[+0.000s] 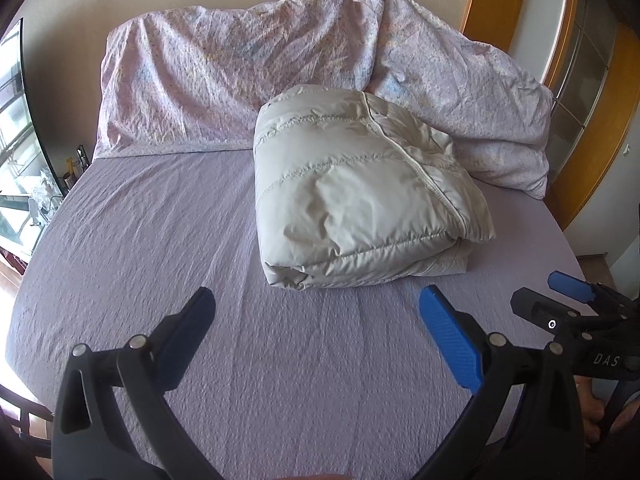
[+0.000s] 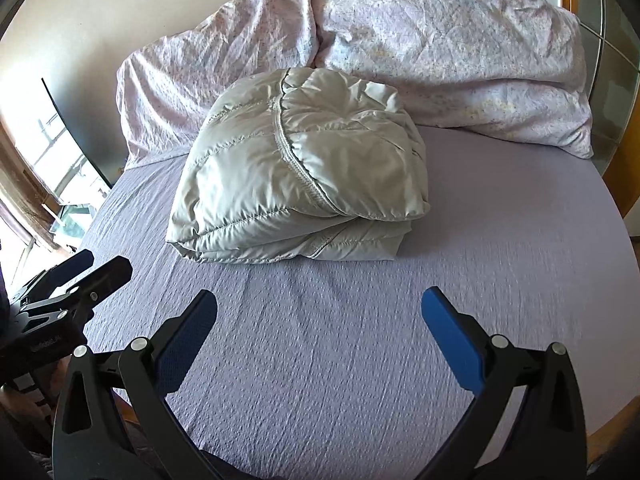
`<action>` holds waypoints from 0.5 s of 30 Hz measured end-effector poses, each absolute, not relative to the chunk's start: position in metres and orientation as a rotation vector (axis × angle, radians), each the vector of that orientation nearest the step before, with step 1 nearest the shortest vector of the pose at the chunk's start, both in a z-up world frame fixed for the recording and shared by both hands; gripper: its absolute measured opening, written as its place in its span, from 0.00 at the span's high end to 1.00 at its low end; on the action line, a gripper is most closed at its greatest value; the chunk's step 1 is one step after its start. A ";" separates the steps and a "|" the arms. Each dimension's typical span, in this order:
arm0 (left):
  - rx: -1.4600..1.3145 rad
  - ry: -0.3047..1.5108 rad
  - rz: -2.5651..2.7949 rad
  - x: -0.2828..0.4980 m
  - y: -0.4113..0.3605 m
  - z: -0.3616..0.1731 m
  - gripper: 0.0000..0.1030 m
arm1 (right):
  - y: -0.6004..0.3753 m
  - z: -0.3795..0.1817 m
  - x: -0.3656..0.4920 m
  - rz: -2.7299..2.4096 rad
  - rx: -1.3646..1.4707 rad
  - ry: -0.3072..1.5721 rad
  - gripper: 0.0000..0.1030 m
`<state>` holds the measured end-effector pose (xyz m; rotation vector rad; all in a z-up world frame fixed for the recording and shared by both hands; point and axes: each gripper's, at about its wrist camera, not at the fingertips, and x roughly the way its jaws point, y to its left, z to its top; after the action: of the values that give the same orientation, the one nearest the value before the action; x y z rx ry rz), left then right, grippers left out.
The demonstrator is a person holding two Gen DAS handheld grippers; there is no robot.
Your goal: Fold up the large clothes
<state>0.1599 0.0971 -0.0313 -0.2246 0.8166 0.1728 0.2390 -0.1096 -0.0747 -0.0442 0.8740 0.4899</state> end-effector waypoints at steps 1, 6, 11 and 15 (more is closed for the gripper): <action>-0.223 0.816 0.172 0.160 0.097 -0.031 0.02 | -0.110 -0.075 0.239 0.489 -0.044 0.873 0.01; -0.219 0.815 0.167 0.163 0.095 -0.031 0.02 | -0.111 -0.074 0.240 0.487 -0.038 0.867 0.01; -0.231 0.819 0.170 0.164 0.097 -0.033 0.02 | -0.112 -0.074 0.241 0.488 -0.037 0.867 0.01; -0.235 0.822 0.168 0.165 0.096 -0.034 0.02 | -0.112 -0.074 0.242 0.488 -0.032 0.869 0.01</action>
<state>0.1653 0.0965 -0.0337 -0.2352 0.8223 0.1682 0.2419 -0.1124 -0.0743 -0.0324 0.8692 0.4880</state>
